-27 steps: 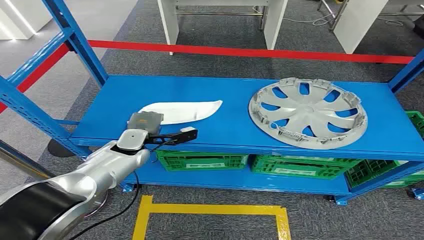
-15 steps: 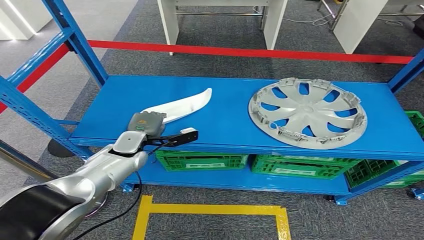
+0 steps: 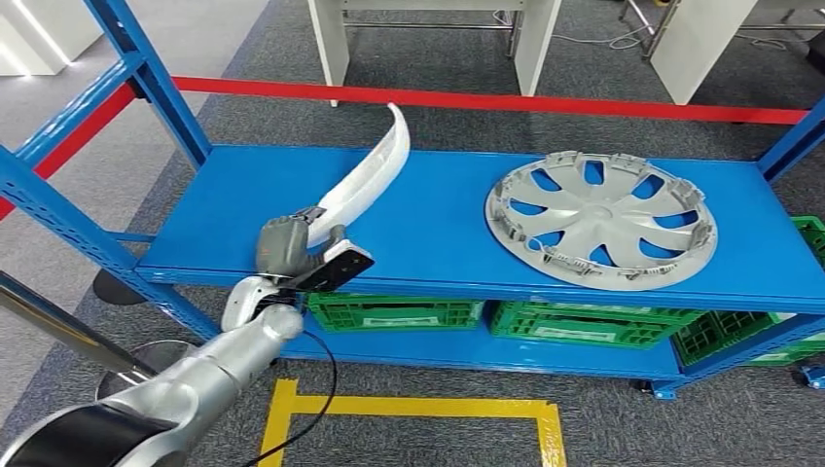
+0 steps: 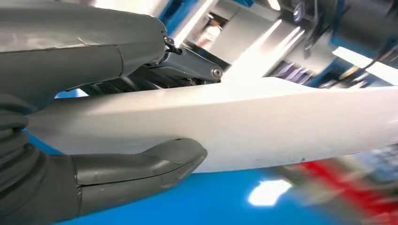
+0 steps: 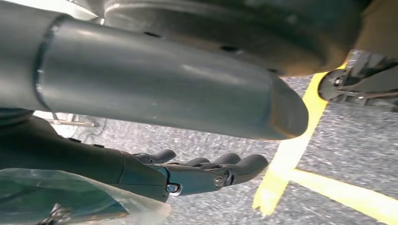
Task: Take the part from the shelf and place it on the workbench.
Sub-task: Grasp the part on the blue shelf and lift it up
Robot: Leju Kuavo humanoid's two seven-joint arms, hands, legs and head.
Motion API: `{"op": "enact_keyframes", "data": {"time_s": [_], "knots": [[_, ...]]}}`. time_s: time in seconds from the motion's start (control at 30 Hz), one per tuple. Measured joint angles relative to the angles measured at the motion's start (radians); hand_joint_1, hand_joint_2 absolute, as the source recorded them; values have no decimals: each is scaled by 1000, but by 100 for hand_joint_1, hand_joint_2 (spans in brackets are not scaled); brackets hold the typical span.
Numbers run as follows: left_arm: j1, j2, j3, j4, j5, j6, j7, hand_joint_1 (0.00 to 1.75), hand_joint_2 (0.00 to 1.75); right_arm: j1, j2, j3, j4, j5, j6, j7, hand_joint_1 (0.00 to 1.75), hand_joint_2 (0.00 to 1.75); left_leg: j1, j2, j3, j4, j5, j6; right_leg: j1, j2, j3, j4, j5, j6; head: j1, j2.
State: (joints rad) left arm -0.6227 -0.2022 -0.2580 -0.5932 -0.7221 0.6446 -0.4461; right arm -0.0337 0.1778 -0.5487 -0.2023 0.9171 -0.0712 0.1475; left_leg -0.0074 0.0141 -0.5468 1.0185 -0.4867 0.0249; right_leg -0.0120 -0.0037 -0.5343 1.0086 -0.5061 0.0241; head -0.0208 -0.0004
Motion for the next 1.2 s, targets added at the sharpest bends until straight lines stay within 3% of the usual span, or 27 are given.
{"op": "enact_keyframes", "data": {"time_s": [0.13,0.3,0.4,0.47,0.53,0.6,0.63,0.67,0.7,0.77,0.8,0.87,0.97,1.03,1.1,1.13,1.17,1.2], "knots": [[143,-8,-43,-350,210,-84,-2,175,175,5,1,-15,0,-2,-12,2,0,0,0,3,-1,0,-1,0,0,5,-2,0,0,0,0,0],[341,13,-111,-726,488,-177,-75,175,175,9,4,-32,0,-3,-33,5,0,0,0,3,-3,0,-2,1,0,3,-3,-1,0,1,0,0],[459,27,-137,-898,622,-218,-122,175,175,12,11,-46,0,-12,-54,0,0,0,-5,2,-4,3,-2,13,-6,2,-2,-9,7,10,-1,0],[528,36,-145,-985,711,-248,-151,175,175,13,15,-57,0,-20,-64,-15,0,0,0,4,5,-23,16,25,-5,1,-2,-12,4,18,-1,0],[600,46,-149,-1063,804,-284,-171,175,175,14,15,-70,0,-26,-71,-37,0,0,6,9,13,-53,36,33,-4,2,-23,34,-38,21,1,0],[664,57,-149,-1114,886,-339,-178,175,175,16,15,-83,0,-34,-78,-67,0,0,6,11,7,-57,41,35,-8,3,-71,152,-106,25,2,0],[689,63,-149,-1129,914,-367,-181,175,175,17,14,-89,0,-37,-81,-82,0,0,7,11,2,-55,43,33,-11,3,-93,208,-127,30,2,0],[711,68,-149,-1139,927,-390,-184,175,175,17,13,-95,0,-39,-86,-97,0,0,9,11,-3,-51,44,31,-14,3,-101,235,-129,35,2,0],[727,74,-149,-1148,927,-403,-189,175,175,17,11,-100,0,-39,-92,-109,0,0,12,11,-9,-45,45,27,-18,2,-92,225,-113,41,2,0],[747,81,-149,-1159,917,-417,-201,175,175,16,4,-108,-1,-38,-116,-131,0,0,21,10,-22,-27,43,15,-27,0,-25,108,-57,56,2,0],[754,84,-149,-1163,918,-423,-205,175,175,14,2,-113,-1,-39,-130,-140,0,0,24,9,-30,-15,42,6,-28,1,6,55,-38,58,4,0],[767,88,-148,-1172,931,-437,-210,175,175,13,-1,-121,-2,-36,-162,-155,0,0,22,7,-45,6,42,-11,-27,7,28,12,-33,51,5,0],[780,94,-147,-1186,937,-445,-212,175,175,15,-5,-126,-4,-25,-200,-175,0,0,23,4,-58,19,45,-28,-25,9,5,23,-27,20,4,0],[785,98,-146,-1193,937,-447,-212,175,175,16,-5,-126,-5,-22,-208,-181,0,0,26,0,-77,69,-12,-35,-24,6,-13,22,-12,-1,1,0],[788,100,-146,-1197,936,-449,-212,175,175,15,-5,-127,-6,-24,-194,-176,0,0,27,-3,-111,187,-108,-39,-18,4,-33,23,6,-13,-3,0],[788,101,-146,-1198,935,-451,-212,175,175,15,-6,-130,-6,-28,-176,-172,0,0,26,-3,-122,246,-140,-38,-15,4,-45,23,14,-15,-3,0],[788,102,-146,-1199,934,-452,-210,175,175,15,-7,-134,-6,-34,-156,-172,0,0,26,-4,-123,283,-151,-35,-11,3,-58,24,23,-17,-3,0],[788,103,-146,-1199,932,-453,-209,175,175,15,-9,-138,-6,-39,-137,-176,0,0,24,-4,-111,289,-140,-30,-8,3,-70,24,30,-18,-3,0]]}}
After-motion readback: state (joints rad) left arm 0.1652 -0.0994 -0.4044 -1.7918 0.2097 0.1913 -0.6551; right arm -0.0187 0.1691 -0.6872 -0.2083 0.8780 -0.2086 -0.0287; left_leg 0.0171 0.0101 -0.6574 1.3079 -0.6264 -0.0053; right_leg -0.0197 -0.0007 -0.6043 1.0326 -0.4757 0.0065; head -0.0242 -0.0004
